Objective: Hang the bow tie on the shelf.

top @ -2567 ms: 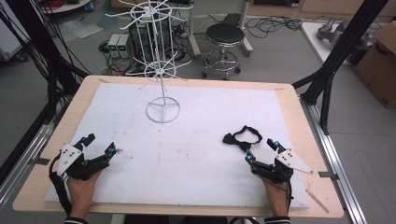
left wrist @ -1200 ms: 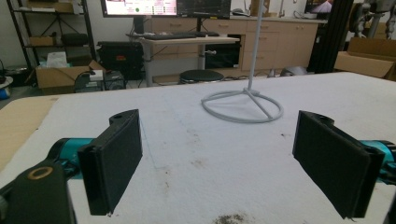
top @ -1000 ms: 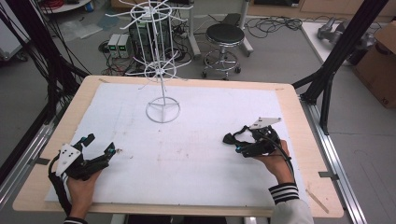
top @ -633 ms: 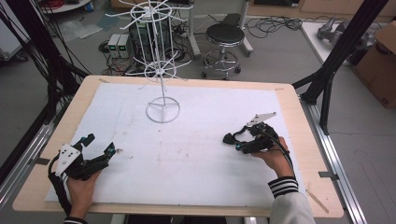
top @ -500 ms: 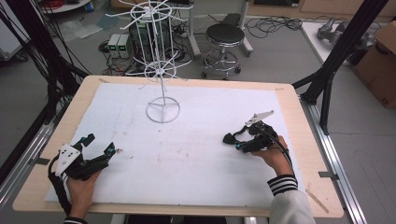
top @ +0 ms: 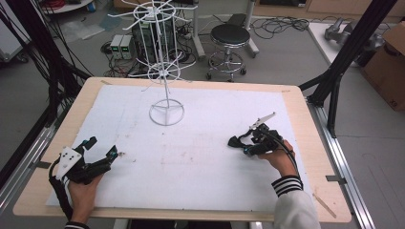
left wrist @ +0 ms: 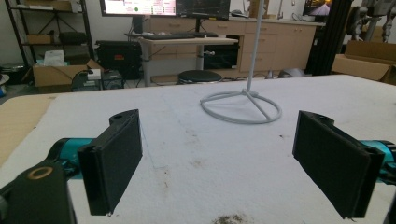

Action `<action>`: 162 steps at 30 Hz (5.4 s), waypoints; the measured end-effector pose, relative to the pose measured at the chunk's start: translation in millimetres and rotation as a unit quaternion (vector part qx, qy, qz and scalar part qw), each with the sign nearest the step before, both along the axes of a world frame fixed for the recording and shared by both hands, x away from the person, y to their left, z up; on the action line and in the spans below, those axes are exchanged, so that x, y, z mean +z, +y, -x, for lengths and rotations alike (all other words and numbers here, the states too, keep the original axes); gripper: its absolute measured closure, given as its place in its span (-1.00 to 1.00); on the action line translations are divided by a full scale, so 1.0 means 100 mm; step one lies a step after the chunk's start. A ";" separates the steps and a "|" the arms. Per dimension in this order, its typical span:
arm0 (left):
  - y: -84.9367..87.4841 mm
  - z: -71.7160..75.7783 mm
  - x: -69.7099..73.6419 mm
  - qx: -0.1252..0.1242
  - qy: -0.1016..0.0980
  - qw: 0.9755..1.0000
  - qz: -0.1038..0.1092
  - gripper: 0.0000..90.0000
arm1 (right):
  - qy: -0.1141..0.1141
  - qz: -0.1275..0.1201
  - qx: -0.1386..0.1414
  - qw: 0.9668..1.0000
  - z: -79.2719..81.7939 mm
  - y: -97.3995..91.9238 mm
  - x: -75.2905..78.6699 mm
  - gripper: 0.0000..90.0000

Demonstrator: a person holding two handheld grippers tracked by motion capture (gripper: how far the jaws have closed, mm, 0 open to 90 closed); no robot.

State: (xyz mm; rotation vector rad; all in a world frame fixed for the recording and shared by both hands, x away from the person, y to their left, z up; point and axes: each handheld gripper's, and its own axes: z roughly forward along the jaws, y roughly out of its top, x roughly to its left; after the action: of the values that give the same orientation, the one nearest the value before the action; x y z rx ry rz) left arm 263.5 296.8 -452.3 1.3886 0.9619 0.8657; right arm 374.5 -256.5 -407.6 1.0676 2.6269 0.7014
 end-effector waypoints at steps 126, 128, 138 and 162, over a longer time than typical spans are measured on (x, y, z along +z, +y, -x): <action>0.01 0.00 0.00 -0.001 0.003 1.000 0.005 -0.64 | -0.254 -0.313 -0.047 0.914 -0.10 1.02 0.83 0.81; 0.01 0.00 0.00 -0.001 0.003 1.000 0.005 -0.64 | -0.256 -0.317 -0.046 0.912 -0.12 1.05 0.85 0.81; 0.01 0.00 0.00 -0.001 0.001 1.000 0.006 -0.64 | -0.257 -0.320 -0.032 0.911 -0.19 1.24 0.95 0.81; 0.02 0.00 0.00 -0.002 0.000 1.000 0.009 -0.64 | -0.255 -0.323 -0.028 0.911 -0.29 1.50 1.00 0.81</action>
State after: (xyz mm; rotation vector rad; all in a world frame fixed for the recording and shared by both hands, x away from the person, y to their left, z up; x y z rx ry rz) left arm 263.4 298.4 -452.6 1.3759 0.9639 0.8516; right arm 403.1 -106.3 -307.4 0.9143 1.9353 1.6495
